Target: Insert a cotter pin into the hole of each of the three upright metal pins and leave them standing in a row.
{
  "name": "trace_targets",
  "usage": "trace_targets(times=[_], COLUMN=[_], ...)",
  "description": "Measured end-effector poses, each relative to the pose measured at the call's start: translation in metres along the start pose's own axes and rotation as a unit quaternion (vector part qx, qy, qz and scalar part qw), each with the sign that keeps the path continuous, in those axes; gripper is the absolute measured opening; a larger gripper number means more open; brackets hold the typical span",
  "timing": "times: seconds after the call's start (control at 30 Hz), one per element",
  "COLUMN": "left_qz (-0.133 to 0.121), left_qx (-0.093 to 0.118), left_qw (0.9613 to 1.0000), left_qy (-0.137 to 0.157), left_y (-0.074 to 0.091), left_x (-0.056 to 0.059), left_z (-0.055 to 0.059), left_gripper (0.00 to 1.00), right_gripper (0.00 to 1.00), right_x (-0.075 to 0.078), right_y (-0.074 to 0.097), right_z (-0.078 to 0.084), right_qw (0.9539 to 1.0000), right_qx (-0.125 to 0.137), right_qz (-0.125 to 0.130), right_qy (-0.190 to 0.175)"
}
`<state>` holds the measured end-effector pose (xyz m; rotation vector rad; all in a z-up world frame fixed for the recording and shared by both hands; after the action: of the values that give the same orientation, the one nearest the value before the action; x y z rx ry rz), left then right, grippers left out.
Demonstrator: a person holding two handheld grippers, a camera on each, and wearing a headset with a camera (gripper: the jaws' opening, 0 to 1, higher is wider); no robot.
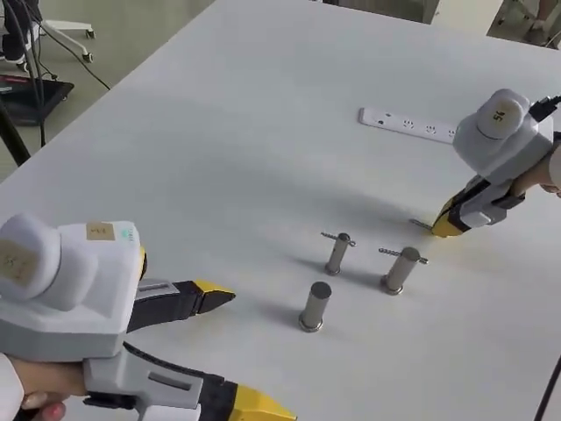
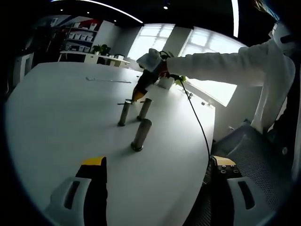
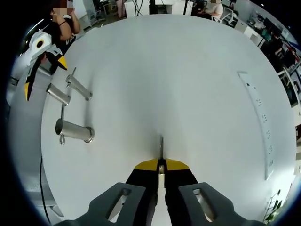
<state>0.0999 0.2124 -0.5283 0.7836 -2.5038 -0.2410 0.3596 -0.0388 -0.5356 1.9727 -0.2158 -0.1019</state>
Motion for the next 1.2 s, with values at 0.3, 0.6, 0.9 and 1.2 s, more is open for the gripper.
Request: trace_targets(times=[0.3,0.6,0.9,1.2], left_qz=[-0.005,-0.015,-0.018,-0.012], left_qx=[-0.002,0.003,0.013,0.017], left_qw=[1.0000,0.9999,0.9997,0.9996], left_qy=[0.003,0.004,-0.006,-0.018], left_y=[-0.001,0.002,0.004,-0.003], left_x=[-0.001,0.001,0.003,0.004], left_z=[0.002,-0.001,-0.010,-0.024], left_gripper=[0.90,0.88,0.87,0.83], right_gripper=[0.00,0.00,0.00,0.00], right_x=[-0.004,-0.011,-0.017,-0.038], right_y=[0.000,0.000,0.019,0.050], right_z=[0.003,-0.002,0.002,-0.003], right_qw=[0.9995,0.9999,0.9989,0.9930], right_qx=[0.024,0.015,0.041,0.103], right_qz=[0.006,0.003,0.016,0.031], right_qy=[-0.021,0.006,0.019,0.048])
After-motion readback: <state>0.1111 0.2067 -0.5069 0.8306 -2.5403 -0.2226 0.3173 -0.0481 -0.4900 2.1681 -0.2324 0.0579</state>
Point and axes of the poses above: the centre of the closed fingertips' face, and the gripper's own axes: y roughly backward along the fingers, x roughly to its right, z roughly out of its underside, the point moved 8 cm from there along y, roughly backward along the fingers, and after that the axes turned 6 degrees about x, right-handed, at the moved point
